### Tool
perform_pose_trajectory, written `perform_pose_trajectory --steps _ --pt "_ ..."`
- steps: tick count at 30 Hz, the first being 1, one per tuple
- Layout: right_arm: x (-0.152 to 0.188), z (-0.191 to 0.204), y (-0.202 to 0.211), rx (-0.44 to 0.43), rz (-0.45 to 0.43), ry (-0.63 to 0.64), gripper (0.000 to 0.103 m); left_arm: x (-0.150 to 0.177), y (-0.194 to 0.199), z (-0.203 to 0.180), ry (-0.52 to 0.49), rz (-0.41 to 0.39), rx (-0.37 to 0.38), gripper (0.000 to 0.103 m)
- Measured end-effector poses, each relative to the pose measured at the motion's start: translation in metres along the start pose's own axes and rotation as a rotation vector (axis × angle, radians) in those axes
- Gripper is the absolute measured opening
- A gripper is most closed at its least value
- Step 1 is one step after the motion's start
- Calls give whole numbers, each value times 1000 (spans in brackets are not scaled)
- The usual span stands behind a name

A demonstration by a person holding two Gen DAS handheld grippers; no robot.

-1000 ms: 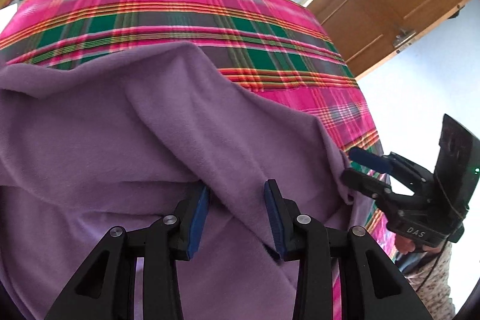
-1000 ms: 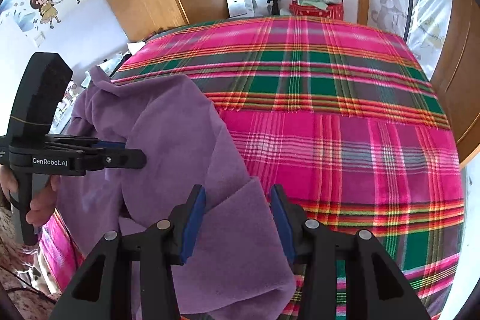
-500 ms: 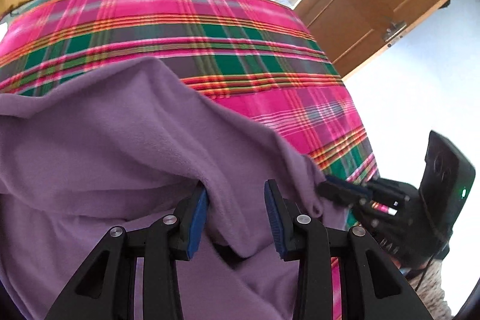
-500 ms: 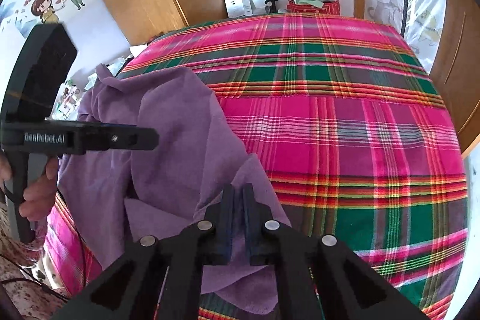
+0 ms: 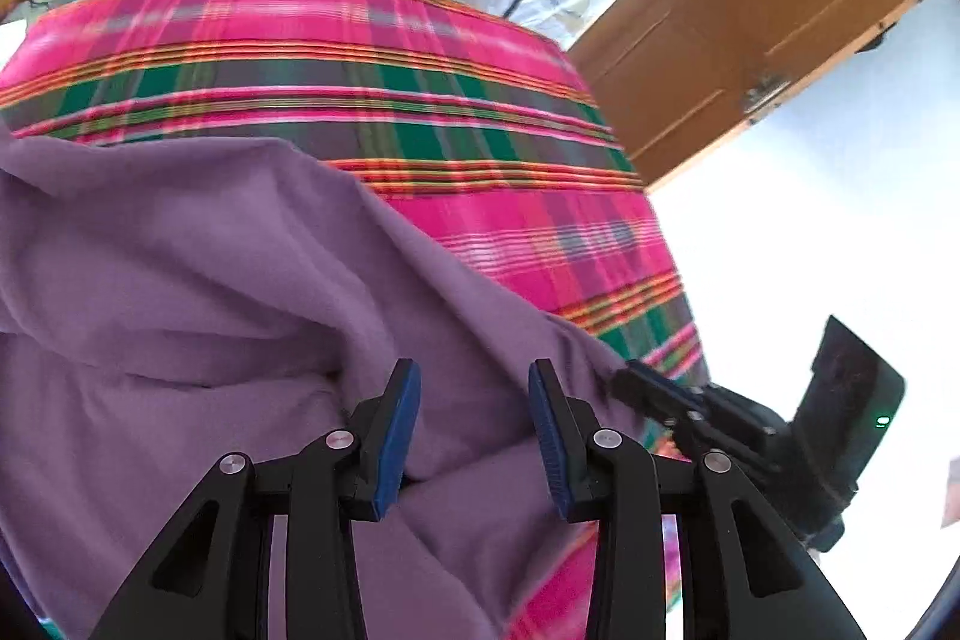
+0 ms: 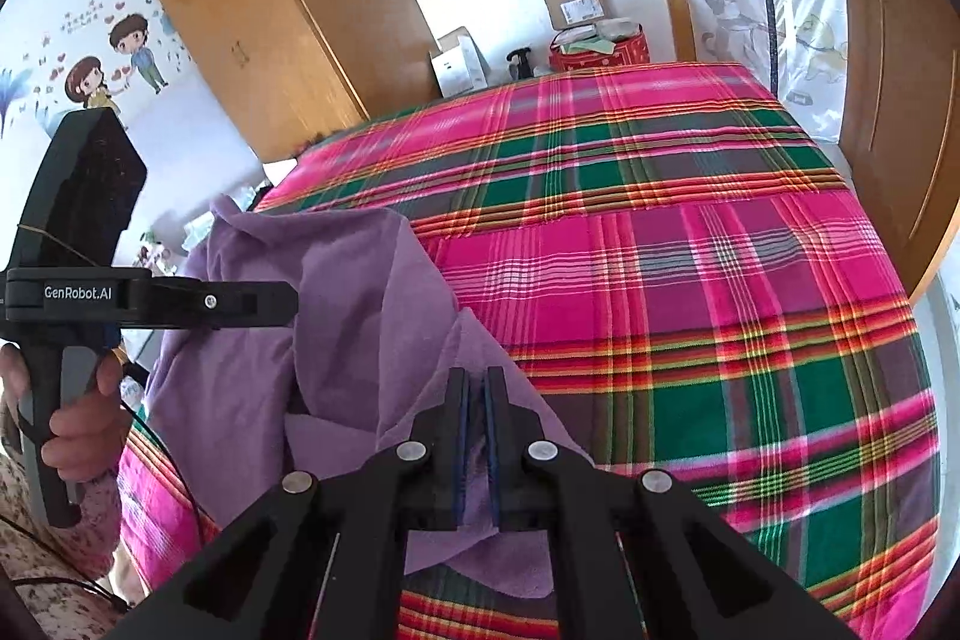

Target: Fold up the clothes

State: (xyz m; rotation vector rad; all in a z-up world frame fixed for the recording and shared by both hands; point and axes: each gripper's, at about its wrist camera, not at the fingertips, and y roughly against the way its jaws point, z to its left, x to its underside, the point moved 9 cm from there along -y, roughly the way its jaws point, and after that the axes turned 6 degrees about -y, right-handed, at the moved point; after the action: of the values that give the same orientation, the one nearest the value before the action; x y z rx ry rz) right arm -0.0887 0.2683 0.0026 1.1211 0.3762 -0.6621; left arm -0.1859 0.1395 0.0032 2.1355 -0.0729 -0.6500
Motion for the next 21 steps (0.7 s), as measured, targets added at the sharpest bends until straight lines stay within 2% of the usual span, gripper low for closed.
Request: perform_pose_trajectory --steps 3,6,11,15,16,17,19,21 --pt "2 1 -1 -7 -2 -10 5 3 -15 -4 27 37 26 39" --pt "3 1 0 -14 -8 -20 5 7 -32 -14 61 73 100 39" --pt "4 0 1 -23 -14 -29 5 12 -58 -13 126 135 110 39" --pt "6 -1 2 -27 -22 -41 5 12 -66 -16 161 139 151 39" --pt "6 -1 3 -27 -25 -44 5 12 -67 -17 161 136 158 36" --pt "6 -3 3 -28 -26 -46 5 11 -67 -17 161 129 156 24" --pt "6 -4 5 -31 -30 -50 5 10 -66 -17 159 114 148 8" --pt "7 -4 6 -33 -34 -52 5 9 -65 -16 158 100 141 7"
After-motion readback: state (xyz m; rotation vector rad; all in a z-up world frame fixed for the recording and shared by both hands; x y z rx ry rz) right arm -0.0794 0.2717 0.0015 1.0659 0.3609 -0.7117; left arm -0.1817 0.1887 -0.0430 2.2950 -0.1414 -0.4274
